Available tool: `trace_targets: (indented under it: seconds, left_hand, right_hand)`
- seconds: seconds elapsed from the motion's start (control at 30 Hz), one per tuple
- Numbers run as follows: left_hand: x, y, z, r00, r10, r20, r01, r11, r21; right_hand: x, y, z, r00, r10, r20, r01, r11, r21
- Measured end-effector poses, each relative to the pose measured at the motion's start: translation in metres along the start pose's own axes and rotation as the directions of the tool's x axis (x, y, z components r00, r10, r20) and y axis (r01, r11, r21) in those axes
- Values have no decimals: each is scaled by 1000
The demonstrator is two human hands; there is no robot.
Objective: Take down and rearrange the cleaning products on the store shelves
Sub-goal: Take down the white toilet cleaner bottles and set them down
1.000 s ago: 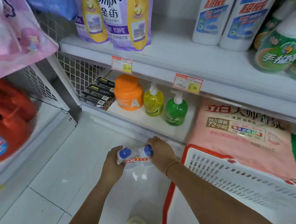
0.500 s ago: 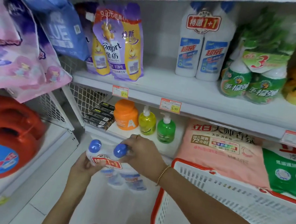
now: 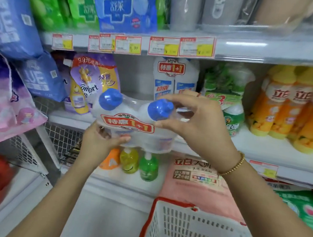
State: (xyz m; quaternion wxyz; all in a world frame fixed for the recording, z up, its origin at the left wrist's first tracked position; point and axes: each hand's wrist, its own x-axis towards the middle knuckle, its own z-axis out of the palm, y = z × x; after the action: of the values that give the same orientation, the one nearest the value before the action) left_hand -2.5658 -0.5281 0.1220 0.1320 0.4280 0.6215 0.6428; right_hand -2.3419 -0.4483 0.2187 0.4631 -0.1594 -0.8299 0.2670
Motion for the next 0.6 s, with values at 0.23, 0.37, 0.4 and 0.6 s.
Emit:
trace_targets:
  seconds: [0.23,0.37,0.4,0.6]
  left_hand:
    - [67,12,70,998,63,-11,-63,998,-19]
    - [83,-5,92,999,-12,-31,10,999,-52]
    - [87,-10,94,998,-37,-42,35,998,-49]
    - [124,-32,95,978,-209,-3,209,977,-50]
  right_hand:
    - [17,61,-24,961,113,-253,-108,994,36]
    - [40,95,-13,939,197,-282,-172,979,112]
    - [45,103,-11,939,212,-270,-182,974,131]
    - [56,139,-2,965,207,-158,-184,972,148]
